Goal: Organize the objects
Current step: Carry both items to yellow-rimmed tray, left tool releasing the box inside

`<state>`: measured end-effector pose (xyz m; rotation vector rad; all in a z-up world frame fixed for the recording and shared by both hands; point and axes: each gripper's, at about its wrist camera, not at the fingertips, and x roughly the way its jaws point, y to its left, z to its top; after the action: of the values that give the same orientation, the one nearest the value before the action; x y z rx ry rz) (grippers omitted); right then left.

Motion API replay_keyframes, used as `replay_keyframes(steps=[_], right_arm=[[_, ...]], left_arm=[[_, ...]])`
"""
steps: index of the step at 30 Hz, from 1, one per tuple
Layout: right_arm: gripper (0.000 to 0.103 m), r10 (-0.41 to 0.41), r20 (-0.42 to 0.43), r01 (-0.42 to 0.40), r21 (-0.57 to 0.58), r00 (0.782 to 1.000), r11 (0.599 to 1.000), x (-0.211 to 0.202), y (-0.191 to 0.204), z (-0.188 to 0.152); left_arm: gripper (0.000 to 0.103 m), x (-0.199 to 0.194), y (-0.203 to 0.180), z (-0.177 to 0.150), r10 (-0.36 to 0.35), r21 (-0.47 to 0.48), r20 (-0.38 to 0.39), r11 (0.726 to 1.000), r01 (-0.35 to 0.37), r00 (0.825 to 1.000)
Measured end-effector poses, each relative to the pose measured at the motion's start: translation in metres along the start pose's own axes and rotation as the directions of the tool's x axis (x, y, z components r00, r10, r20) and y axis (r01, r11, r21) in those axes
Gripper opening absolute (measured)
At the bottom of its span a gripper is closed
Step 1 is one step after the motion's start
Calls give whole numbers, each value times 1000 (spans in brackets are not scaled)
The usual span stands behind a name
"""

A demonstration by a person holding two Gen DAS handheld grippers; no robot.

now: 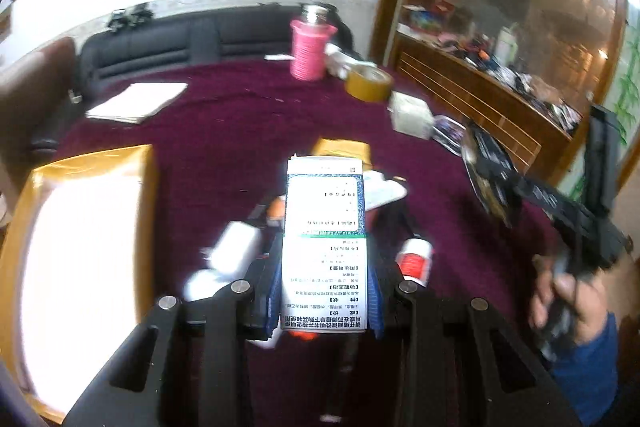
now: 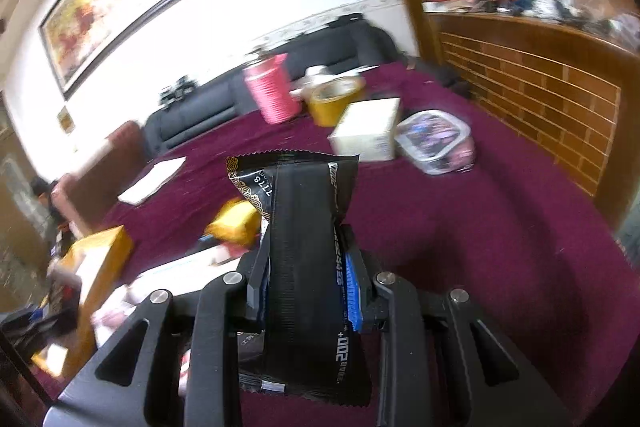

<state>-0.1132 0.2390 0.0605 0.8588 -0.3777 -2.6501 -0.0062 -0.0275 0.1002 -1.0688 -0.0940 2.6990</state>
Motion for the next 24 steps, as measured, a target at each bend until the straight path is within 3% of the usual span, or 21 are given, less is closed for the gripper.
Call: replay_keyframes(steps=[3, 7, 14, 21, 24], right_arm=[[25, 84, -47, -85, -24, 995, 996, -3, 36, -12], [25, 189, -134, -200, -74, 973, 977, 1, 88, -27], [26, 344, -312, -399, -131, 886, 908, 17, 179, -55], [26, 370, -423, -477, -179, 827, 860, 43, 258, -55], [26, 345, -442, -470, -211, 828, 857, 61, 288, -52]], left_arm=[[30, -10, 24, -5, 9, -40, 24, 999, -9, 1000], [30, -28, 64, -17, 45, -100, 52, 994, -40, 998], [30, -55, 152, -36, 147, -223, 46, 966, -134, 988], [30, -51, 228, -22, 204, -230, -60, 950, -213, 977], [30, -34, 255, -15, 173, -248, -122, 948, -199, 977]])
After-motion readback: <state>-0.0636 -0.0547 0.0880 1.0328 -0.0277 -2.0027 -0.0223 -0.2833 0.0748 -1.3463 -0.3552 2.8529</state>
